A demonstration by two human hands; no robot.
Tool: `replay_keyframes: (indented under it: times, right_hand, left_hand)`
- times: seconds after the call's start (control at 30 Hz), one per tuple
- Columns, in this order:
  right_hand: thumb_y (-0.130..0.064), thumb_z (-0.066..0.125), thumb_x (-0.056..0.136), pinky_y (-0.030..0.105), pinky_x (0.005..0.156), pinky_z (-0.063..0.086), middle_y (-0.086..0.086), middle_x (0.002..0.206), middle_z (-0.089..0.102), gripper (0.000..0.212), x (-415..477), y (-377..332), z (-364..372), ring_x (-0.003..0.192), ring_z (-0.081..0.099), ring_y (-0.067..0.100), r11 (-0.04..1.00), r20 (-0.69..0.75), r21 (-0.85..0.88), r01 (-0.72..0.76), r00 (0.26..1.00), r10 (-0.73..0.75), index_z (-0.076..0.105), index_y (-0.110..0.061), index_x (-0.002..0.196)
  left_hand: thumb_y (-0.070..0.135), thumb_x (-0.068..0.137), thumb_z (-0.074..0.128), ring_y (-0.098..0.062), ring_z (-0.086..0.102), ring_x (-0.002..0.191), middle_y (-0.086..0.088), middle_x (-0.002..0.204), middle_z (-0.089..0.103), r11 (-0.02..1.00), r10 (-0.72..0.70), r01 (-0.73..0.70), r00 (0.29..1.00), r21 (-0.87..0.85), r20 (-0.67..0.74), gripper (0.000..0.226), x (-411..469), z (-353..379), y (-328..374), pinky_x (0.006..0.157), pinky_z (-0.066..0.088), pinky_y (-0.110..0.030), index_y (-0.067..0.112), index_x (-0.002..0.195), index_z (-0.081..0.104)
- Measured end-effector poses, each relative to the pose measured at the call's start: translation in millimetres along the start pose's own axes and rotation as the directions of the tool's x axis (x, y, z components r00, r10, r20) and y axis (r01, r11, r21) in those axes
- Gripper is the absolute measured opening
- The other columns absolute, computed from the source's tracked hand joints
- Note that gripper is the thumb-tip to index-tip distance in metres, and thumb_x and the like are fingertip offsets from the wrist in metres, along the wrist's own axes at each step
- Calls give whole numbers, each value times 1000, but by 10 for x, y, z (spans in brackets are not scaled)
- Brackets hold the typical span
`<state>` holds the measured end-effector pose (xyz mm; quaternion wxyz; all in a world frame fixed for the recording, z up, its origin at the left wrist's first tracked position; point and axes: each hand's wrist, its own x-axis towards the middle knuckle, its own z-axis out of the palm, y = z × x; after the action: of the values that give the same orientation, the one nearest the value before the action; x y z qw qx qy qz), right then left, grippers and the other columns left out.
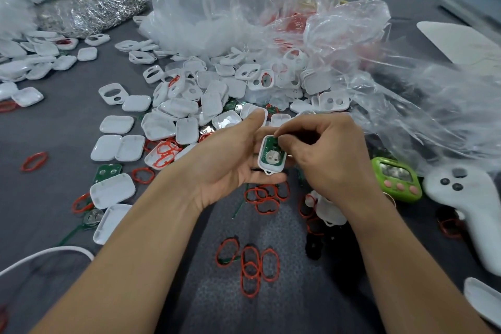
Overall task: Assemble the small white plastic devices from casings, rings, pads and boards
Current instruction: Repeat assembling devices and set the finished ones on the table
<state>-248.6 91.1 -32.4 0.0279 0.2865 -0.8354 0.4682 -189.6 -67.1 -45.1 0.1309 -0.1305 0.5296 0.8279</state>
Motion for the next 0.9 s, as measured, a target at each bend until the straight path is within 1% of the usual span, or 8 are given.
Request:
replay_keyframes:
  times: [0.17, 0.3, 0.47, 0.6, 0.7, 0.77, 0.83, 0.9]
  right_hand:
    - [-13, 77, 83, 12, 70, 51, -20, 75, 74, 18, -19, 0, 9, 77, 69, -3, 999, -18, -42, 14, 1000, -14, 81, -30, 79]
    - [-13, 81, 80, 7, 70, 47, -21, 75, 73, 16, -26, -10, 13, 78, 68, -5, 998, -15, -67, 17, 1000, -18, 80, -30, 80]
    - [-13, 82, 79, 5, 69, 46, -23, 74, 72, 17, -33, -13, 39, 77, 67, -7, 996, -27, -84, 5, 1000, -8, 79, -30, 80]
    - [-17, 79, 84, 10, 68, 52, -23, 74, 73, 14, -12, 2, 39, 75, 68, -6, 998, -139, -28, -47, 989, 43, 81, -30, 82]
    - [-18, 76, 88, 9, 64, 50, -26, 74, 72, 14, 15, 51, 16, 73, 69, -5, 994, -202, 30, -108, 973, 112, 81, -31, 83]
    - [-16, 74, 90, 12, 62, 50, -21, 72, 73, 18, 34, 86, 16, 69, 70, -1, 985, -172, 93, -144, 972, 159, 81, -31, 81]
    - [-13, 71, 90, 20, 60, 53, -14, 71, 75, 20, 50, 103, 27, 64, 70, 4, 961, -99, 195, -196, 971, 218, 80, -28, 81]
    - [-13, 72, 90, 22, 57, 51, -9, 72, 76, 17, 60, 120, 39, 60, 67, 3, 938, -38, 257, -231, 968, 249, 80, -27, 83]
  left_hand:
    - [54, 106, 34, -19, 73, 86, -6, 94, 72, 1000, -5, 5, 1000, -11, -11, 59, -2, 14, 12, 76, 64, -38, 10, 116, 70]
    - [54, 104, 36, -21, 68, 89, -12, 104, 66, 1000, -10, 10, 1000, -24, -21, 60, -9, 24, 20, 74, 64, -38, 6, 119, 69]
    - [51, 103, 41, -20, 70, 86, -10, 100, 70, 1000, 1, -1, 1000, -28, -9, 57, 3, 1, 1, 75, 64, -40, 4, 121, 69]
    - [21, 106, 48, -23, 75, 91, -11, 102, 75, 999, 33, -32, 999, -31, 18, 30, -8, -9, -5, 77, 64, -40, 5, 118, 70]
    - [1, 99, 50, -31, 73, 110, -19, 117, 74, 998, 63, -63, 998, -16, 5, 31, 5, -23, -20, 73, 64, -37, 4, 119, 73]
    - [-6, 96, 51, -33, 73, 110, -20, 117, 74, 997, 81, -81, 996, 0, -36, 33, 21, -17, -22, 68, 63, -34, 4, 119, 72]
    - [-9, 95, 51, -32, 75, 105, -20, 112, 76, 996, 93, -94, 993, 1, -74, 32, 35, -9, -19, 64, 62, -31, 2, 117, 72]
    - [-11, 95, 51, -31, 76, 101, -21, 110, 76, 995, 97, -98, 990, -5, -103, 32, 45, -11, -21, 62, 63, -31, 1, 116, 71]
